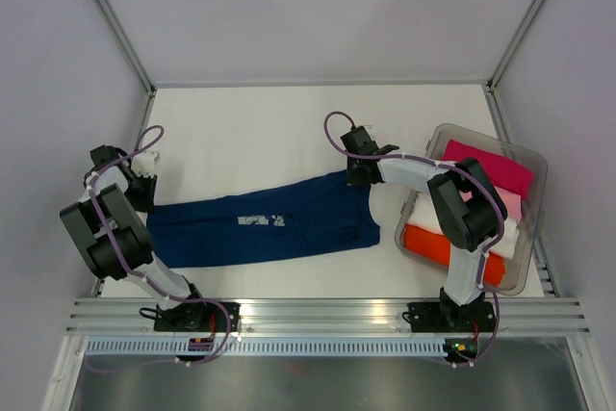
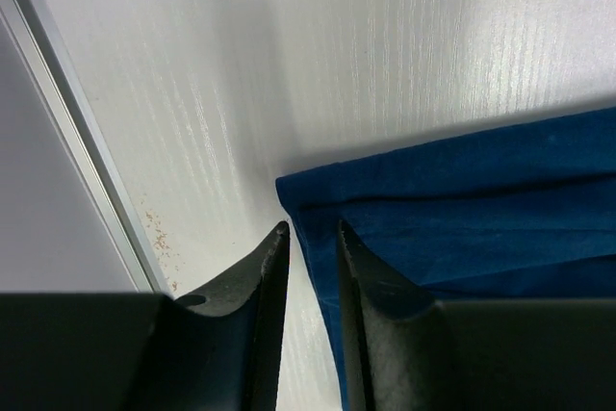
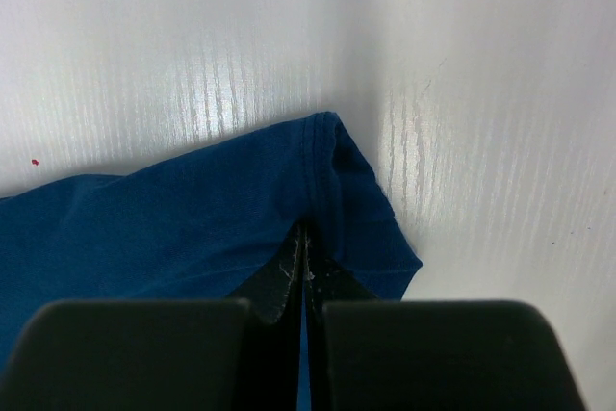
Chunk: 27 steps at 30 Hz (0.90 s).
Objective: Roll the t-shirts
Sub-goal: Fold the tshirt
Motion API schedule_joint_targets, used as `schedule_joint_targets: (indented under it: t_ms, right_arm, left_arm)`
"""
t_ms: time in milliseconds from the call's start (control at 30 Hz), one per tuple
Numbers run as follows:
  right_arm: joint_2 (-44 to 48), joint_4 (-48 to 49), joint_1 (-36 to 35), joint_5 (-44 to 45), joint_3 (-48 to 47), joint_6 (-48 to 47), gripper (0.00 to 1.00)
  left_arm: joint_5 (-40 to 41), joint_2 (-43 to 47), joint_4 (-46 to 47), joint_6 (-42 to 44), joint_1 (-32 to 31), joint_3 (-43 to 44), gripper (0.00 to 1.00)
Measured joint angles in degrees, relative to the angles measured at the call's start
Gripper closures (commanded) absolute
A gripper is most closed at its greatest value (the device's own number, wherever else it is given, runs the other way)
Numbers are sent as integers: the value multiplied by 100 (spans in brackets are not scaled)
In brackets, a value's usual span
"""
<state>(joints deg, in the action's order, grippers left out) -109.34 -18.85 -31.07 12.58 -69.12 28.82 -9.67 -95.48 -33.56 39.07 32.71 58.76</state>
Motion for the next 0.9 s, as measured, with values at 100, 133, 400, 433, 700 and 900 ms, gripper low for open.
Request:
schedule_joint_targets:
  t_ms: [100,133,400,433,700,900]
  right_arm:
    - [2,2,0,0,4,0,100]
    - [2,4,0,0,4,0,100]
    - [52,11,0,22,66,-11,100]
    - [63,9,0,33,83,-11,100]
    - [72,0,0,44,90,-13,100]
    - [74,-9,0,68,90,-13,100]
  left_arm:
    - [2,0,4,2,0,0,74]
    - [2,0,4,2,0,0,78]
    - [-92,-2,-33,-2,0,0,69]
    - [-105,-2,-42,-2,0,0,69]
    - [-164,-92,-63,-7,0,0,97]
    - [-245,-81,-68,11,0,-7,98]
